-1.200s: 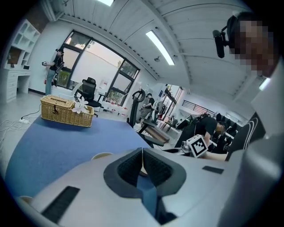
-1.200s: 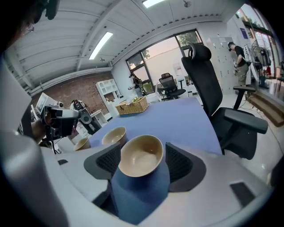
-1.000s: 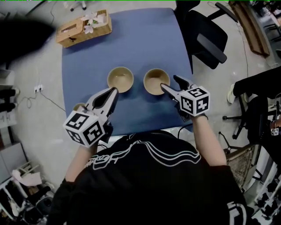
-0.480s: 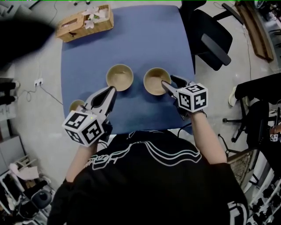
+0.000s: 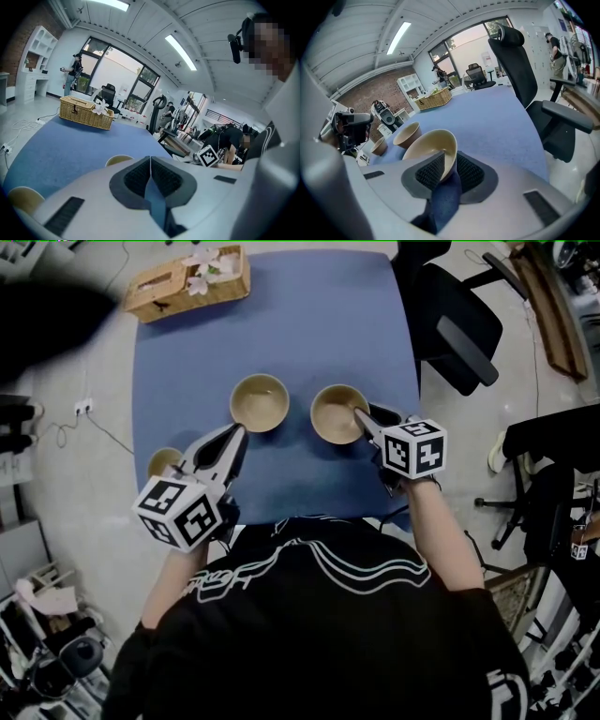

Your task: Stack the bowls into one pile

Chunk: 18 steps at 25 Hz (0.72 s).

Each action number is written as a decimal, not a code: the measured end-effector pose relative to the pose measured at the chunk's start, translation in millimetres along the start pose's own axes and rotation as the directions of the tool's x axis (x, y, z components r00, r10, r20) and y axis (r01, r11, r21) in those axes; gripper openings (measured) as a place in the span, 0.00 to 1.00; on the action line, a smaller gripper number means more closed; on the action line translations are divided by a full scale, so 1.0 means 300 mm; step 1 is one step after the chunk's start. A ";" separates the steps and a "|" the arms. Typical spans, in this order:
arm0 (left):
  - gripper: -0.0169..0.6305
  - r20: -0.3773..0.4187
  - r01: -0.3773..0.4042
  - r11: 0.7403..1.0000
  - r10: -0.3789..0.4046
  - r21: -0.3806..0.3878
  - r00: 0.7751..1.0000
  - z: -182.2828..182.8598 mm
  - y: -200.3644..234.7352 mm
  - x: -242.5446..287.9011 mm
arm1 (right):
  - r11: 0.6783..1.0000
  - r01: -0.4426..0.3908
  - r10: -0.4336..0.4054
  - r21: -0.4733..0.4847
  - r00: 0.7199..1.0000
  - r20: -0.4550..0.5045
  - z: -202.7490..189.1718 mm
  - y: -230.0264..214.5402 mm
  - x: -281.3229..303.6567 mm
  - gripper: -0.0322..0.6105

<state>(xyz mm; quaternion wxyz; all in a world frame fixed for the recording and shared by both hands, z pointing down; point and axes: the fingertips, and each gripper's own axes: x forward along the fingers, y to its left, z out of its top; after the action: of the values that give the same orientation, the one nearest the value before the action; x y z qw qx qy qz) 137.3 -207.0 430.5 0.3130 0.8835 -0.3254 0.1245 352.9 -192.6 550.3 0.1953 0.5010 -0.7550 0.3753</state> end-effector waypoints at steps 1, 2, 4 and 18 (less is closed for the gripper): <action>0.07 0.002 -0.002 1.000 0.002 0.000 1.000 0.000 0.001 -0.002 | 1.000 0.001 -0.001 0.007 1.000 0.003 0.002 -0.002 0.000 0.20; 0.07 0.002 -0.004 1.000 0.004 -0.002 1.000 -0.001 0.003 -0.005 | 1.000 0.002 -0.002 0.013 1.000 0.005 0.003 -0.003 -0.001 0.19; 0.07 0.001 -0.009 1.000 0.009 -0.006 1.000 -0.001 0.008 -0.012 | 1.000 0.010 -0.010 0.022 1.000 0.009 0.006 -0.006 -0.002 0.18; 0.07 0.007 0.016 1.000 -0.016 -0.005 1.000 0.029 0.084 -0.091 | 0.992 0.102 -0.105 0.072 0.994 0.036 0.040 0.018 -0.028 0.12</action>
<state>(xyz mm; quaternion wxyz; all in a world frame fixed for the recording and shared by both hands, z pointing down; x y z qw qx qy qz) 100.4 -213.9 424.1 0.3150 0.8858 -0.3196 0.1182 352.4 -195.4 535.0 0.1817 0.5533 -0.7181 0.3810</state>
